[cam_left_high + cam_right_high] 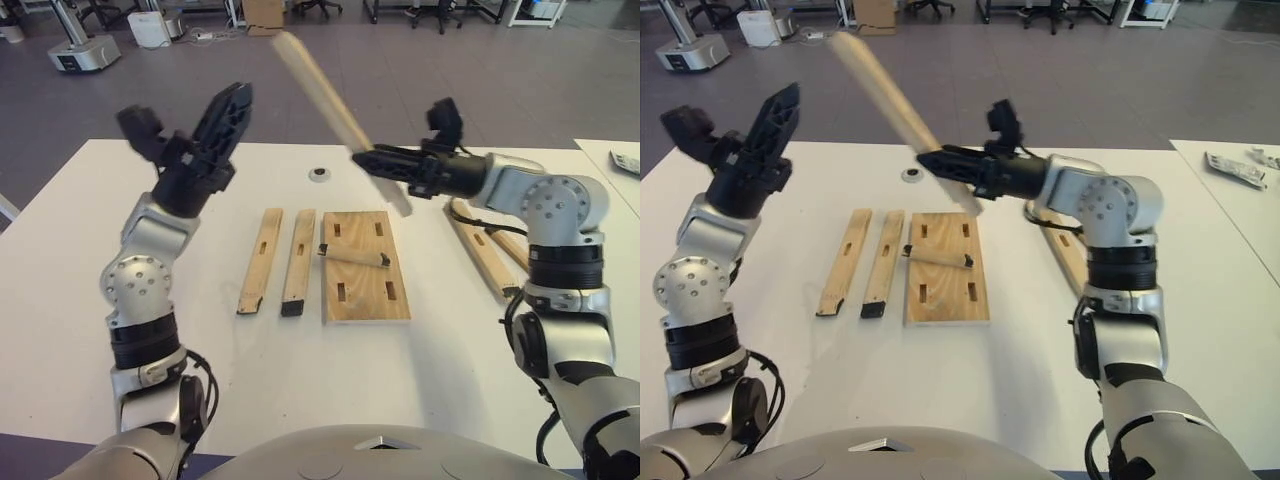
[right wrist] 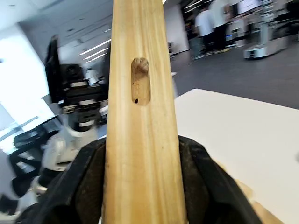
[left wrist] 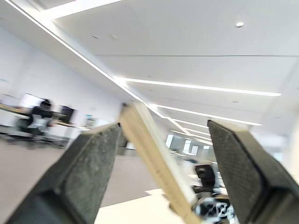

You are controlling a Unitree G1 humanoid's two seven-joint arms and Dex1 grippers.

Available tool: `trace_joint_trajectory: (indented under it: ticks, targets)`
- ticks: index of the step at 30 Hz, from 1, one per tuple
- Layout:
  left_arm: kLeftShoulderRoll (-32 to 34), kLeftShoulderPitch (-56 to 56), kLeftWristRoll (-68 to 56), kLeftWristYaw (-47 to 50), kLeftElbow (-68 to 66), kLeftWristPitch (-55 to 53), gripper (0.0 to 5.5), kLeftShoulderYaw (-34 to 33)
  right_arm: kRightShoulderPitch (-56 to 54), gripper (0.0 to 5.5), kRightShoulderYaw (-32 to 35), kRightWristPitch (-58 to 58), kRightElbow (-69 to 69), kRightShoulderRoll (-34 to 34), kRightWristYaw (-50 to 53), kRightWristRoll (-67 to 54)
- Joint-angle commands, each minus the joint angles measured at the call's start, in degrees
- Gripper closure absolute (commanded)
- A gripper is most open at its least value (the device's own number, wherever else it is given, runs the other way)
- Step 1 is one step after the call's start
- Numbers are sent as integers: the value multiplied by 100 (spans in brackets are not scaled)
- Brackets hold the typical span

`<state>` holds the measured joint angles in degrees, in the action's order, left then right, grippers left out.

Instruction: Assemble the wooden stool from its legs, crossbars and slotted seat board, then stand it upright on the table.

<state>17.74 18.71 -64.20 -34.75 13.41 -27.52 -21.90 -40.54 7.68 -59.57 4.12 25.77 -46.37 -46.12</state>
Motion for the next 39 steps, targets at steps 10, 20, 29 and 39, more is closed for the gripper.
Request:
trace_joint_trajectory:
  ticks: [10, 20, 29, 39]
  targets:
    - [-1700, -1410, 1681, 3642, 1210, 1070, 212, -145, 3440, 344, 291, 248, -1768, -815, 3950, 2272]
    - [-1836, -1618, 2049, 3695, 1430, 1496, 82, 135, 3519, 344, 29, -200, -1986, -854, 4185, 2628]
    - [-1891, -1632, 2333, 3730, 1322, 1508, 10, 450, 3211, 195, -81, -125, -2059, -776, 4051, 2835]
    - [-1605, -1664, 2403, 3338, 1224, 1323, 89, 688, 1906, 185, -668, 1332, -1798, -385, 906, 1548]
